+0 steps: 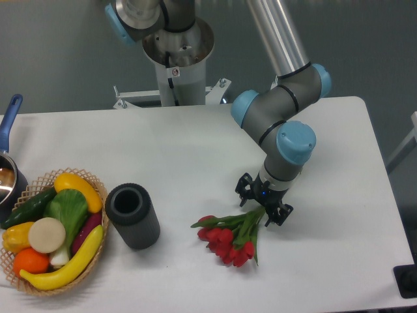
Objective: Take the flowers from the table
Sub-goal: 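Close the gripper around the tulip stems, then lift the gripped tulip bundle up off the table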
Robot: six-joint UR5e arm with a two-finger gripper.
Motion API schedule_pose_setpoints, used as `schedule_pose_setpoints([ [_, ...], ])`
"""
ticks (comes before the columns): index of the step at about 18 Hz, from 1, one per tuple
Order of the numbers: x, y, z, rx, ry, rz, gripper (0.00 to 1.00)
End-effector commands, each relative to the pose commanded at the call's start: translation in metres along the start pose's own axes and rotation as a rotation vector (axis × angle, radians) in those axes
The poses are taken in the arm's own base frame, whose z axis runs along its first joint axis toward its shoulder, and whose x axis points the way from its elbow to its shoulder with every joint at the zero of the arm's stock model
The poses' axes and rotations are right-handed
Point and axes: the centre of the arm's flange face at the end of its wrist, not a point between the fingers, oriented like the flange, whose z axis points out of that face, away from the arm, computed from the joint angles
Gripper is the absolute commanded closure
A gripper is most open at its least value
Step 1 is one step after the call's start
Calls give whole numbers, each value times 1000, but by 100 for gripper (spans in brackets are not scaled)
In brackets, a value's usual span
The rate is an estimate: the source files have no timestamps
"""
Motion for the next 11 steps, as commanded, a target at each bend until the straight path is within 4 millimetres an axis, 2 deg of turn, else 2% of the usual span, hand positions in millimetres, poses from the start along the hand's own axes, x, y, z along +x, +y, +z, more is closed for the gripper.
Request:
schedule_pose_setpoints([
  [2,0,0,0,0,-1,-6,56],
  [5,0,0,-1,1,-3,-9,68],
  [8,0,-1,-2,2,-9,-7,68],
  [11,0,-1,-5,3,-13,-6,78],
])
